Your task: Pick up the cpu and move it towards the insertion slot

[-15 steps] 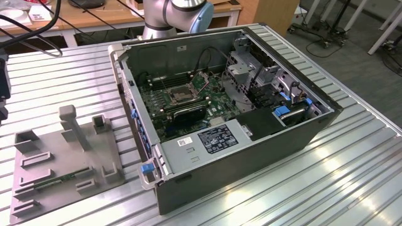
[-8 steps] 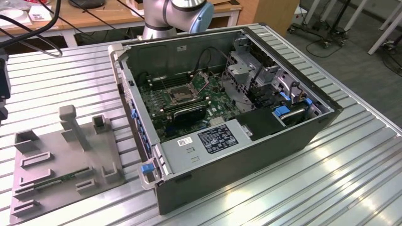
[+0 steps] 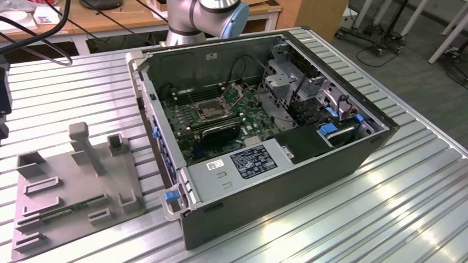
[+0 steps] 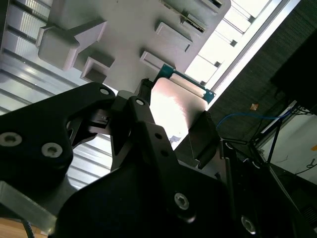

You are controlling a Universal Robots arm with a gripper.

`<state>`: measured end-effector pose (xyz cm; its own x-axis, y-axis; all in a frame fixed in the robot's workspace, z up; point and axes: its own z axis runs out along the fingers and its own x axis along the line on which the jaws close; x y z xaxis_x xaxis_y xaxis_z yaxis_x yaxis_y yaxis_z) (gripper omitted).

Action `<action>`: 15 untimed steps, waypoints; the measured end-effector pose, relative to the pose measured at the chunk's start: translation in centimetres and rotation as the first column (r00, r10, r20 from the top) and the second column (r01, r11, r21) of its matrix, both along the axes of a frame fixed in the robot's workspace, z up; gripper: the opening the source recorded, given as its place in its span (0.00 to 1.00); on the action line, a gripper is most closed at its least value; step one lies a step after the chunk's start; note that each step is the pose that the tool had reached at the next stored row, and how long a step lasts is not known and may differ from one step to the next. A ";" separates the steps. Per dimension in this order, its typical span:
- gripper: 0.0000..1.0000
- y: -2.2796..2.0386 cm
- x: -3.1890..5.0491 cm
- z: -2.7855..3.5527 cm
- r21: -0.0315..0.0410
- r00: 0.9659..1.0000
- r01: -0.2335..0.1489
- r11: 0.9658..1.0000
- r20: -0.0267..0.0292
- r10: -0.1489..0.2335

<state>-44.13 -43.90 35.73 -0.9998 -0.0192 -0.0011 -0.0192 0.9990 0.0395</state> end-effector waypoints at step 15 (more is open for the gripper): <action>0.55 0.00 1.53 0.00 0.000 1.000 0.000 1.000 -0.001 0.000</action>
